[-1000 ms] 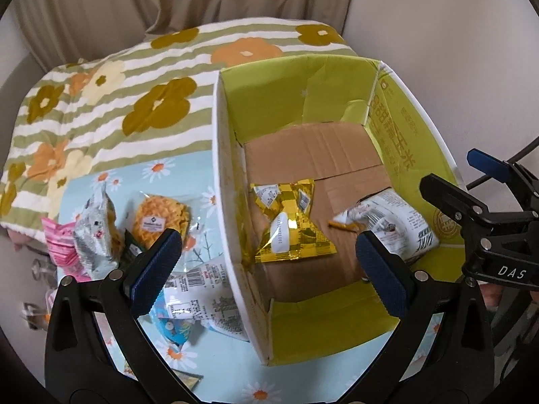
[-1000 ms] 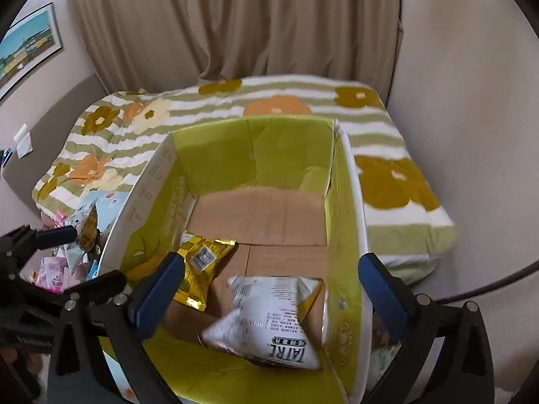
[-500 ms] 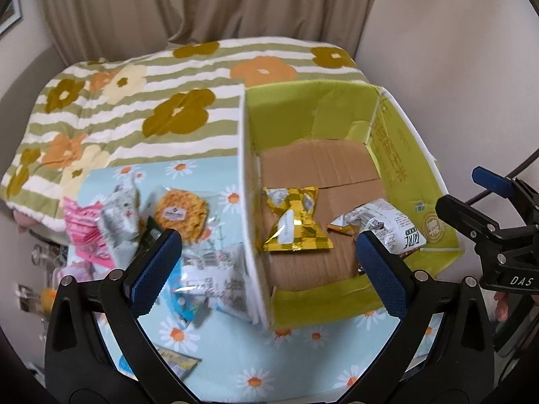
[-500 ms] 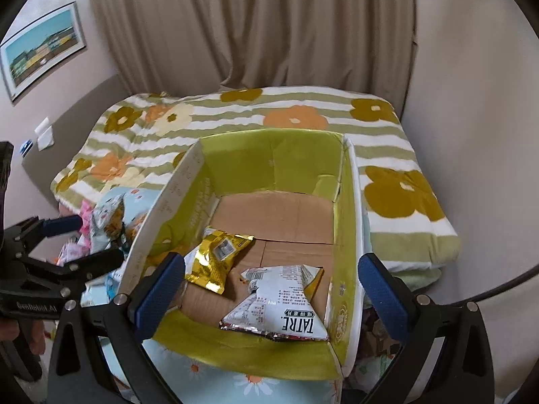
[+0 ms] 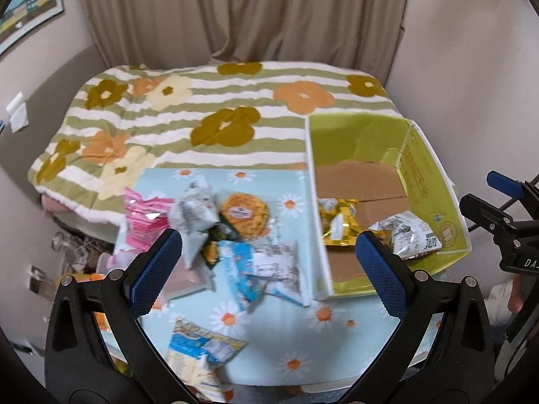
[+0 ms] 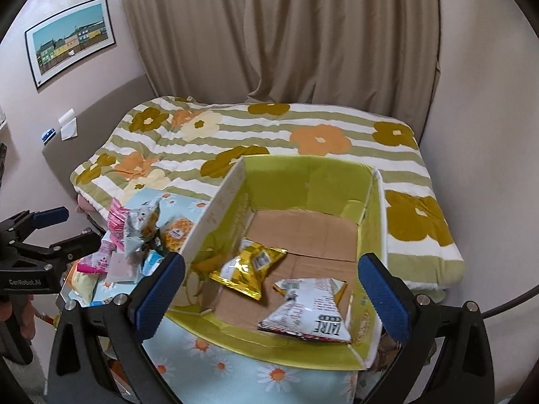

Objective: Organize snacks
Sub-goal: 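Move both tools back over the snack pile, then grasp the pink-white packet with the left tool while the right tool grasps the blue MPM packet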

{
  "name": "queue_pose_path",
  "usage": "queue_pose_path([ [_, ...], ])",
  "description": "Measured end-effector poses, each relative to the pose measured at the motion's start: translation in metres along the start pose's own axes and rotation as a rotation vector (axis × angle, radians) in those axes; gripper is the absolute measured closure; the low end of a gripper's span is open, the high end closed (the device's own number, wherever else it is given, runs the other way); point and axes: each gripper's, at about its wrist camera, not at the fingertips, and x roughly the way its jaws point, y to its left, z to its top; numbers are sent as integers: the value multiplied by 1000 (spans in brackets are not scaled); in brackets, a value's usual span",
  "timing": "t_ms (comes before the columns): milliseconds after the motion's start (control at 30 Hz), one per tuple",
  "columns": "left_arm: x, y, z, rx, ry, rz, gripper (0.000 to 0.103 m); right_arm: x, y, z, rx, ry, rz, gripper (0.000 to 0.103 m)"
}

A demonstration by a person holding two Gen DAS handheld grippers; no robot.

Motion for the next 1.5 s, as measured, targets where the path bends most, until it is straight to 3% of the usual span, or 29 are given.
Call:
queue_pose_path([
  [433,-14,132,-23,-27,3,3,1,16,116,-9,59,15,19,1],
  [667,-4,213,-44,-21,63,-25,1,41,187,-26,123,82,55,1],
  [833,21,258,-62,1,134,-87,1,63,225,-48,196,148,73,1],
  [1133,91,274,-80,80,257,-176,1,105,253,-96,370,294,108,1],
  [1400,150,267,-85,107,336,-200,1,128,252,-127,478,403,173,1],
  [1500,170,263,-88,138,374,-177,2,141,250,-133,513,446,206,1],
])
